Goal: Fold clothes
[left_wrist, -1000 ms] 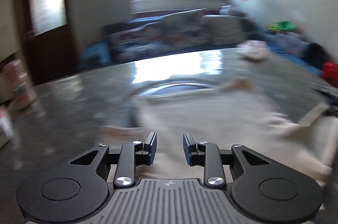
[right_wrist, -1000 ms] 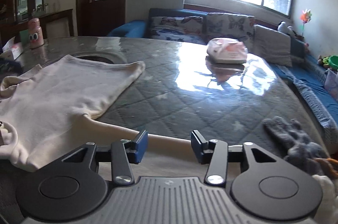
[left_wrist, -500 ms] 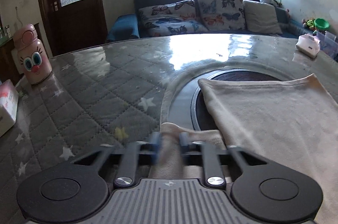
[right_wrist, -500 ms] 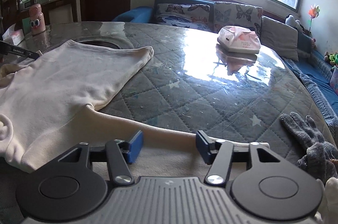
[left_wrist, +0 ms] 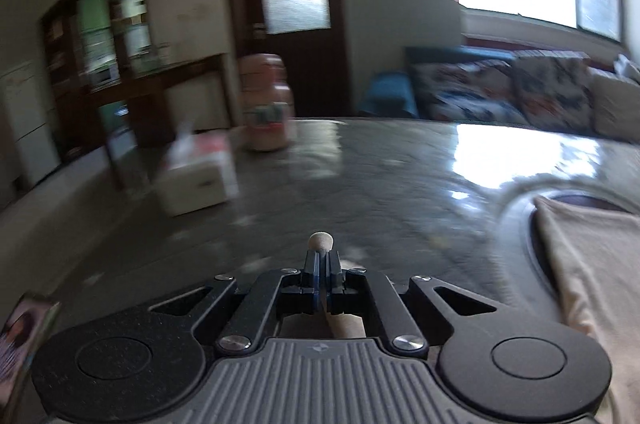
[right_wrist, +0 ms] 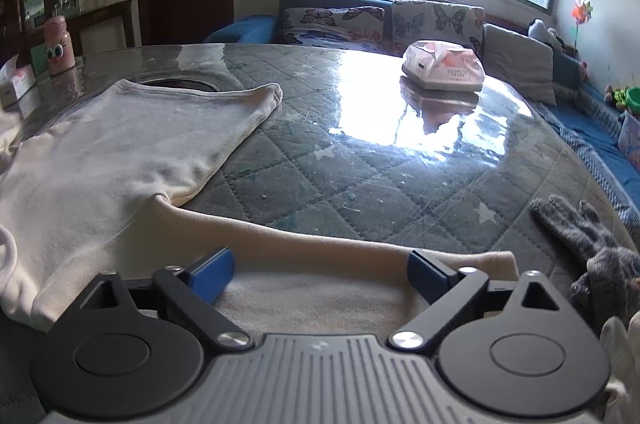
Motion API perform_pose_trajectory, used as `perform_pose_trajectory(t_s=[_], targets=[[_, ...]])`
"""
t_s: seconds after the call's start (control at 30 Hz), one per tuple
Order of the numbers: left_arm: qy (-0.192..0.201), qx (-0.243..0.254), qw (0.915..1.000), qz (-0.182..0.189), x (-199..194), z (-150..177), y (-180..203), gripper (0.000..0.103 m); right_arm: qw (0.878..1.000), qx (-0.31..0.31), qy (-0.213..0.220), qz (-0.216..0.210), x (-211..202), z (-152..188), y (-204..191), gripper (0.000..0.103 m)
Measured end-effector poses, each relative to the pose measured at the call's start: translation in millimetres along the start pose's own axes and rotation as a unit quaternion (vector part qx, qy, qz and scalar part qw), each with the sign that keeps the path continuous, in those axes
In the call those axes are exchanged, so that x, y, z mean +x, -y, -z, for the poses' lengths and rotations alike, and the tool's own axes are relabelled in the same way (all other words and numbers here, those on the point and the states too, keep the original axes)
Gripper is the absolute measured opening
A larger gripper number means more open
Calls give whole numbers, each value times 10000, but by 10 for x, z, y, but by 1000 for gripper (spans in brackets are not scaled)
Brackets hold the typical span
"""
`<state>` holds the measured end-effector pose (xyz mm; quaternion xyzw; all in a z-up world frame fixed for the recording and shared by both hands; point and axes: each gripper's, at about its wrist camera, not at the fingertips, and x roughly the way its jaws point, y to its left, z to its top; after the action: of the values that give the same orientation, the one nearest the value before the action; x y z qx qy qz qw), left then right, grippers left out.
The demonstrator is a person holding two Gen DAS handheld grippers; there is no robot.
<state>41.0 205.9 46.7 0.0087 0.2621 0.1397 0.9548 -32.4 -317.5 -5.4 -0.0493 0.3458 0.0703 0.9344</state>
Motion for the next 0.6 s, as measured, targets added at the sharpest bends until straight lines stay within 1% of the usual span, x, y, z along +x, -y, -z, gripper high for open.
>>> perform_pose_trajectory(t_s=[0.03,0.1,0.13,0.17,0.23,0.27,0.3,0.33,0.43,0.5,0.53,0.6], targets=[[8,16,10000,-47,-26,38,-56,3,10000,34,4,-8,3,11,5,103],[-40,45,9998,-166,-21,119,-152,3,9999,103,24,-50,10,28,19,103],[-69,80,9998,-164,0,170,-185,3,9999,140,36,-74,14,37,26,103],[-177,134,9996,-162,28,223,-207,3,9998,157,41,-84,15,42,29,103],[-580,195,9978,-267,128,324,-240,4,9999,147,36,-76,13,40,22,103],[-609,175,9976,-284,143,337,-262,8,9999,142,34,-73,13,40,19,103],[-598,170,9977,-271,138,319,-281,8,9999,141,32,-70,14,38,16,103],[-578,134,9979,-255,131,290,-296,12,9999,142,31,-70,16,37,15,103],[-464,-64,9987,-184,95,164,-312,23,9999,133,31,-69,16,37,10,103],[-326,56,9995,-10,78,89,-278,29,9999,131,34,-68,16,39,9,103],[-335,160,9992,119,108,63,-248,35,9999,130,37,-67,17,40,7,103],[-456,418,9976,319,201,41,-164,36,9999,129,42,-65,17,41,5,103]])
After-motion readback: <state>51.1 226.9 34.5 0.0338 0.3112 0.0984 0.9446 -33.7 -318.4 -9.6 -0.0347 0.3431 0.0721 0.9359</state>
